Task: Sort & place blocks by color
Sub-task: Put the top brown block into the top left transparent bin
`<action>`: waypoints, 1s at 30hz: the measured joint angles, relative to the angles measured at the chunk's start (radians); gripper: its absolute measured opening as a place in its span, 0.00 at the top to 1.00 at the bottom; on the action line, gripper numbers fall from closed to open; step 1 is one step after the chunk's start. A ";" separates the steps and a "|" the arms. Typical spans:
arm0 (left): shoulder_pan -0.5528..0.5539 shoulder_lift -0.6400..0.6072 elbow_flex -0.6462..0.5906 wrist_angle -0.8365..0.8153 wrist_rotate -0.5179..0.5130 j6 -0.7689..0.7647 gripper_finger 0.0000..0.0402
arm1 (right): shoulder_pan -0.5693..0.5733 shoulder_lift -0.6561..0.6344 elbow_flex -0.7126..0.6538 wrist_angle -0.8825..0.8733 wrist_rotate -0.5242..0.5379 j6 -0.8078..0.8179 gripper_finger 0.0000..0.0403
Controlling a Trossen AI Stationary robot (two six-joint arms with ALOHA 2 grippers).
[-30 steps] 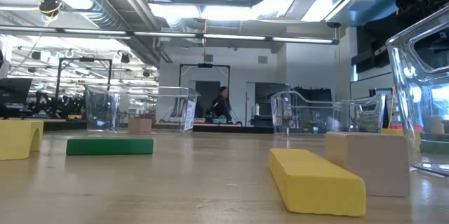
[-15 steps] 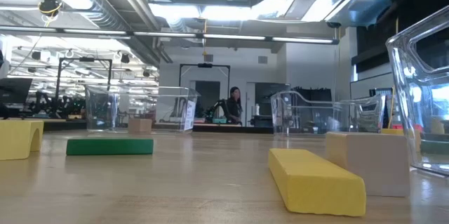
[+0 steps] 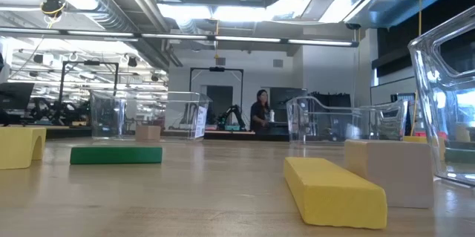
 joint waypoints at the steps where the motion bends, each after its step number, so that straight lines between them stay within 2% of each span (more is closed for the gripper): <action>1: 0.003 0.000 0.000 0.000 0.001 0.000 0.45 | 0.000 0.024 0.018 -0.025 -0.011 0.000 0.94; 6: 0.048 0.000 0.000 0.000 0.052 0.000 0.45 | 0.000 0.137 0.100 -0.097 -0.029 -0.009 0.94; 14: 0.137 0.000 0.000 -0.055 0.146 0.007 0.45 | 0.000 0.280 0.174 -0.108 -0.031 0.004 0.94; 17: 0.156 -0.001 0.000 -0.056 0.168 -0.001 0.45 | 0.000 0.345 0.228 -0.191 -0.038 0.006 0.94; 21: 0.158 0.000 0.000 -0.059 0.177 -0.001 0.45 | 0.000 0.426 0.342 -0.457 -0.038 0.065 0.94; 27: 0.158 0.000 0.000 -0.061 0.177 -0.002 0.45 | 0.021 0.595 0.596 -1.039 -0.033 0.180 0.96; 30: 0.158 0.000 0.000 -0.061 0.177 -0.002 0.45 | 0.042 0.686 0.702 -1.246 -0.032 0.252 0.98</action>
